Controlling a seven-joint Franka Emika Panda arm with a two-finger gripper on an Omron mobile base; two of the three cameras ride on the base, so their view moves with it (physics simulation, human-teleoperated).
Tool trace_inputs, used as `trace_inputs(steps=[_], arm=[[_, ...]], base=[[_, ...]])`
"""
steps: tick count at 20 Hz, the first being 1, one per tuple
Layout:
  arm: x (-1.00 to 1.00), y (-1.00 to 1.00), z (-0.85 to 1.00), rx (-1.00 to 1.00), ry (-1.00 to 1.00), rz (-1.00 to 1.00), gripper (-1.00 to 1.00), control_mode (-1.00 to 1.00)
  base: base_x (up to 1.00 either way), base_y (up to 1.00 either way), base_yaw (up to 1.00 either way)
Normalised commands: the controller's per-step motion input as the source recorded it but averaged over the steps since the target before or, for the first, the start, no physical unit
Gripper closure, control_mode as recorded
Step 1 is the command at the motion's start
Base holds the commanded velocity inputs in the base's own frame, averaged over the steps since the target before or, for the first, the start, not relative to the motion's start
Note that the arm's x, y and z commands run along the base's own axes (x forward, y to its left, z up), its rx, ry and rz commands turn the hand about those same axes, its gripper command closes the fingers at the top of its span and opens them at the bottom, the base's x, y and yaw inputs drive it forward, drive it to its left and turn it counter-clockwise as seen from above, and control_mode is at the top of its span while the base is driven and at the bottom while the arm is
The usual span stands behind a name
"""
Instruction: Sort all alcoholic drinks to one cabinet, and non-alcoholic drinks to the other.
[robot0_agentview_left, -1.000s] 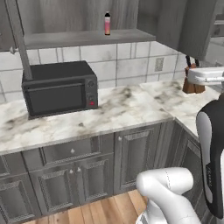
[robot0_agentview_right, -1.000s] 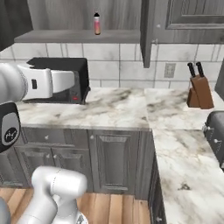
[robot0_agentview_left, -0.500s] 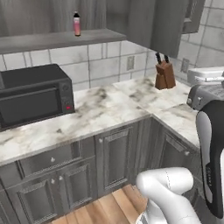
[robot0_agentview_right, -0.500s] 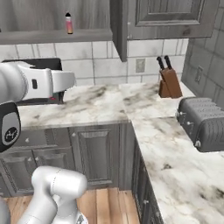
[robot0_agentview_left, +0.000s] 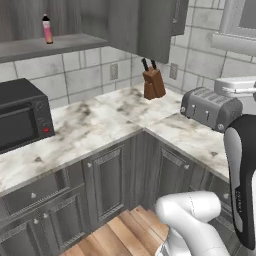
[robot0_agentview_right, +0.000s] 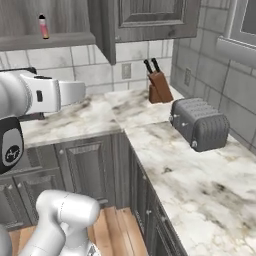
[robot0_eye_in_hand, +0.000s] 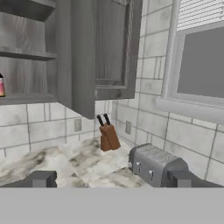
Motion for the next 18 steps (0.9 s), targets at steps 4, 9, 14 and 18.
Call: trace_inputs(steps=[4, 9, 14, 18], arm=[[0.0, 0.0, 0.0, 0.0, 0.0, 0.0, -1.0, 1.0], [0.0, 0.0, 0.0, 0.0, 0.0, 0.0, -1.0, 1.0], [0.0, 0.0, 0.0, 0.0, 0.0, 0.0, -1.0, 1.0], [0.0, 0.0, 0.0, 0.0, 0.0, 0.0, -1.0, 1.0]], base=[[-0.31, -0.14, -0.36], [-0.24, -0.13, -0.37], [-0.2, -0.15, -0.38], [-0.16, -0.15, -0.4]])
